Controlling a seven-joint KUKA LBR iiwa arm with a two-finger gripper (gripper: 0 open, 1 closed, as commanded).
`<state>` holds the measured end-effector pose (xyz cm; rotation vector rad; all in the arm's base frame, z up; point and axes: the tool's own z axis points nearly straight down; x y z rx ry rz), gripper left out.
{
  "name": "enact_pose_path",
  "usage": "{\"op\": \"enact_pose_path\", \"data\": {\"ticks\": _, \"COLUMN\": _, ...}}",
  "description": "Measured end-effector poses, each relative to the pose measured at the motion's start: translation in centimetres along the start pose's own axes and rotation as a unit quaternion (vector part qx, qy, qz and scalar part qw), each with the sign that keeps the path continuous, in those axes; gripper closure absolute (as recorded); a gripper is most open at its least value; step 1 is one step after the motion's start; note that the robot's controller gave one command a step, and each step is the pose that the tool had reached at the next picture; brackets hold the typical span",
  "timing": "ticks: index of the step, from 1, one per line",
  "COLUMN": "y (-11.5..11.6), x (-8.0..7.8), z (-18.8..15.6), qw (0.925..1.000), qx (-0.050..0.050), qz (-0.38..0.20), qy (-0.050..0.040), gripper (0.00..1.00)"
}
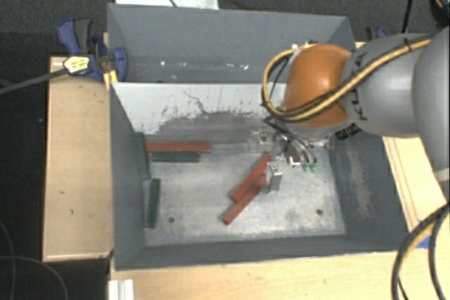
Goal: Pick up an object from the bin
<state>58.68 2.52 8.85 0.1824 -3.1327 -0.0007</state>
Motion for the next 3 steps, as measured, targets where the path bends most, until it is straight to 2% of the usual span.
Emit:
{"op": "enact_pose_path", "data": {"ticks": 1, "y": 1.1, "x": 2.7, "z": 1.9, "qw": 0.9708, "qx": 0.0, "qz": -0.24, "qy": -0.0007, "gripper": 0.0}}
{"op": "enact_pose_path", "data": {"ticks": 2, "y": 1.0, "x": 2.6, "z": 1.7, "qw": 0.9714, "qx": 0.0, "qz": -0.238, "qy": -0.0017, "gripper": 1.0}}
{"op": "enact_pose_path", "data": {"ticks": 3, "y": 1.6, "x": 3.7, "z": -11.4, "qw": 0.9669, "qx": 0.002, "qz": -0.255, "qy": -0.0063, "gripper": 1.0}}
